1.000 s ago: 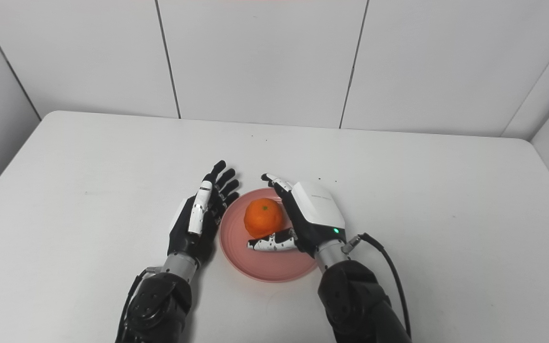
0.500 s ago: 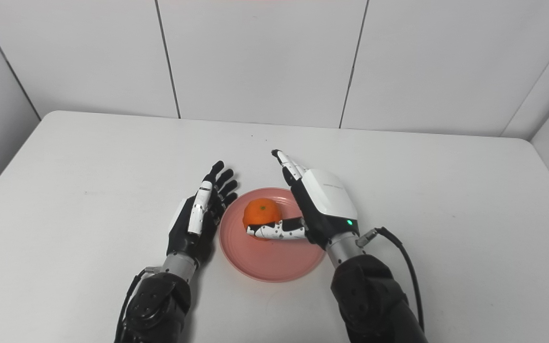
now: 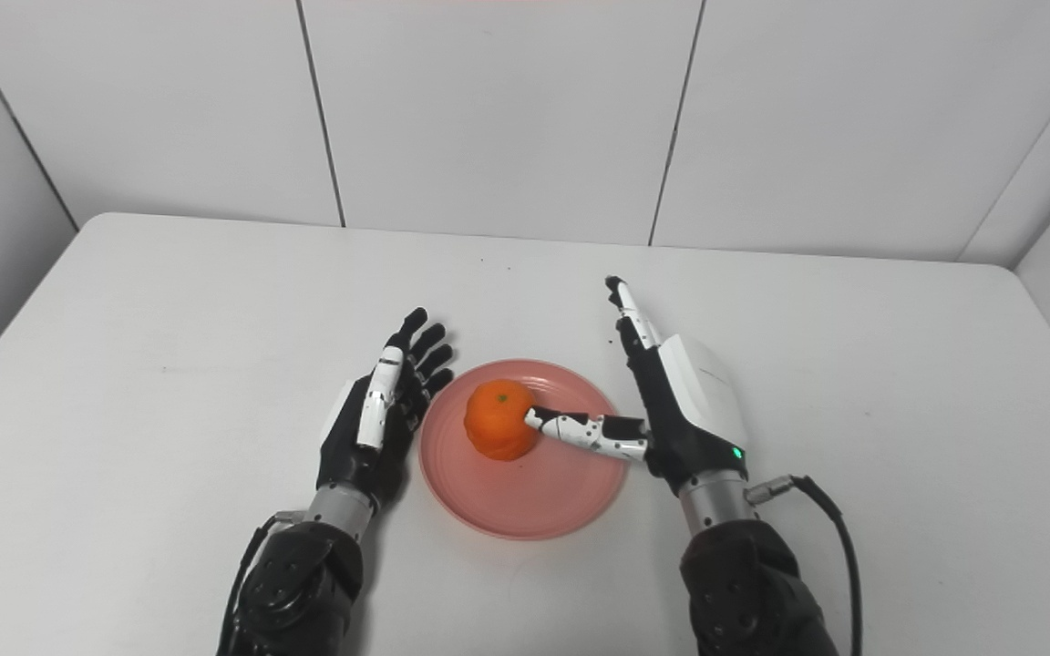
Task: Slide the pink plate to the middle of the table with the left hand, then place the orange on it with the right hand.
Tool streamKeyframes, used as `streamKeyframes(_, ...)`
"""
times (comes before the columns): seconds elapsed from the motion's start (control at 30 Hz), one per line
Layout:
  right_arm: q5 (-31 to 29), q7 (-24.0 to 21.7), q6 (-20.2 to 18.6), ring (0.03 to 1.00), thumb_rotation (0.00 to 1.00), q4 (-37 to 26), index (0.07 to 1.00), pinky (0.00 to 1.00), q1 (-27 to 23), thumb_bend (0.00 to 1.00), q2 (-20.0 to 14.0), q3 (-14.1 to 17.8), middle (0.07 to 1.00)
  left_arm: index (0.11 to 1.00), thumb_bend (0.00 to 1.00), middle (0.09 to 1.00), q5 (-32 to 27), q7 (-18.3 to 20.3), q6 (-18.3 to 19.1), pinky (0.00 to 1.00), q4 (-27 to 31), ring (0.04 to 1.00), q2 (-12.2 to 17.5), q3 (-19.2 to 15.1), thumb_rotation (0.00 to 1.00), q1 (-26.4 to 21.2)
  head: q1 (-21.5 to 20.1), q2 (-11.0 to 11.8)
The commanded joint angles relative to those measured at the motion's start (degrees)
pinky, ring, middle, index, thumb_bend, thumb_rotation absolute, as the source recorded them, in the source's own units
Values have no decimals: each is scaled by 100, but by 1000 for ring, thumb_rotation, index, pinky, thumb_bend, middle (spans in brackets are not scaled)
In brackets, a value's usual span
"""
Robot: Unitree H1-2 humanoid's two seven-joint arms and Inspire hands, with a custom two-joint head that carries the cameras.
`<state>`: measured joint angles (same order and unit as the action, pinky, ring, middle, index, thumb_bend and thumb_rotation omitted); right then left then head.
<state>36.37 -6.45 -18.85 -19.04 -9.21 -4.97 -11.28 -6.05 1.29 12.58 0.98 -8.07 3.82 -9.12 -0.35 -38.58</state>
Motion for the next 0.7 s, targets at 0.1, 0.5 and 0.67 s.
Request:
streamKeyframes(0.1,-252,411,388,891,690,-182,972,797,9,968,61,213,939,948,384,954,-1,9,34,937,30,941,73,-51,1000,143,-12,21)
streamKeyframes(0.5,-1188,694,443,907,1000,-143,941,867,440,761,370,652,932,1000,401,1000,627,-33,-808,995,401,990,333,203,1000,420,10,121)
streamKeyframes(0.67,-1463,779,364,916,1000,-59,943,897,535,662,495,720,937,1000,405,1000,690,-37,-853,1000,525,998,346,218,1000,517,-12,152)
